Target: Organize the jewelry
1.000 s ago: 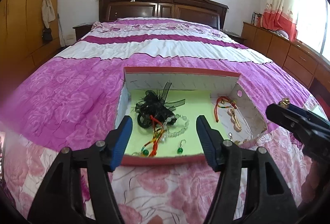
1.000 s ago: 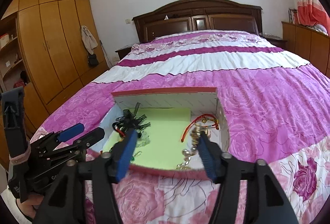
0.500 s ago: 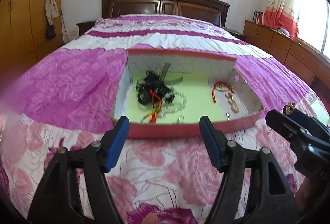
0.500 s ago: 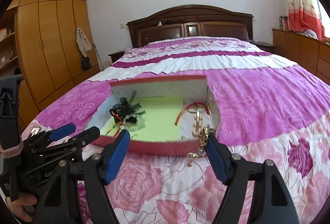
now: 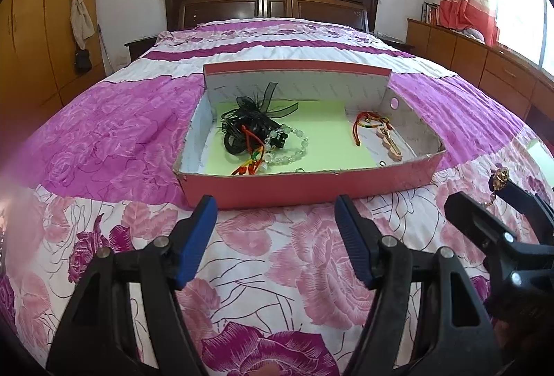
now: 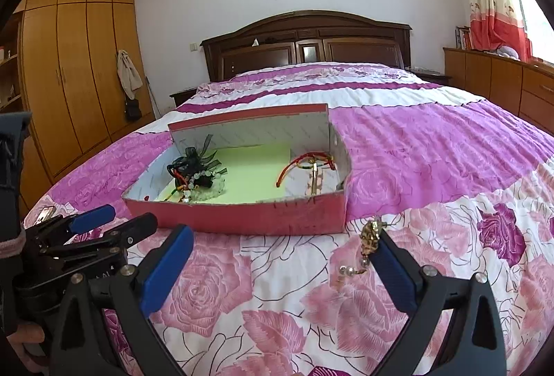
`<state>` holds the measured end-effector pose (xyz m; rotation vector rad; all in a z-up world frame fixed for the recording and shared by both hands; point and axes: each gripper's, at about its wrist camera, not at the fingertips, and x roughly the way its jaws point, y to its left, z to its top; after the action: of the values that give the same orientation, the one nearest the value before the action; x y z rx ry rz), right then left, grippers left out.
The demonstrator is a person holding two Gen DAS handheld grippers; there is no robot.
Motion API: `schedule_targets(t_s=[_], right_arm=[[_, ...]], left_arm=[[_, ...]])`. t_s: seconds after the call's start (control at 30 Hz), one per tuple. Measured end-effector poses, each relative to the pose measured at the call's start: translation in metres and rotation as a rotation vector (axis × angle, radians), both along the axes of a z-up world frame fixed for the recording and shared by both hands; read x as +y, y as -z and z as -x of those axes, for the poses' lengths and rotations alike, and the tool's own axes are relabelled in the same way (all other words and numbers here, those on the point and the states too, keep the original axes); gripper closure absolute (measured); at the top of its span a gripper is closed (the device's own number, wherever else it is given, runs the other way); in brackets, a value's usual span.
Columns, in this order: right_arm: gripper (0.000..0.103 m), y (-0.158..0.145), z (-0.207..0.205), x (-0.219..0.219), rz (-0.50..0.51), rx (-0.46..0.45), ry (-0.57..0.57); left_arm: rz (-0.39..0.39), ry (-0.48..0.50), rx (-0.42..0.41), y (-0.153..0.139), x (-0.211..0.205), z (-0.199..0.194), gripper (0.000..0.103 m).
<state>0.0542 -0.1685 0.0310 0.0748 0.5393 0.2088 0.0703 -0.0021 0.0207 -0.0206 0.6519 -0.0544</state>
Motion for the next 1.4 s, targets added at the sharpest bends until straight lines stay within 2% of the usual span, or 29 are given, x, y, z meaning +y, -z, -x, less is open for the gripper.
schedule_targets(t_s=[1.4], right_arm=[[0.002, 0.0030, -0.0008, -0.0035, -0.002, 0.011, 0.010]], left_arm=[[0.031, -0.020, -0.017, -0.0038, 0.0059, 0.0001, 0.040]])
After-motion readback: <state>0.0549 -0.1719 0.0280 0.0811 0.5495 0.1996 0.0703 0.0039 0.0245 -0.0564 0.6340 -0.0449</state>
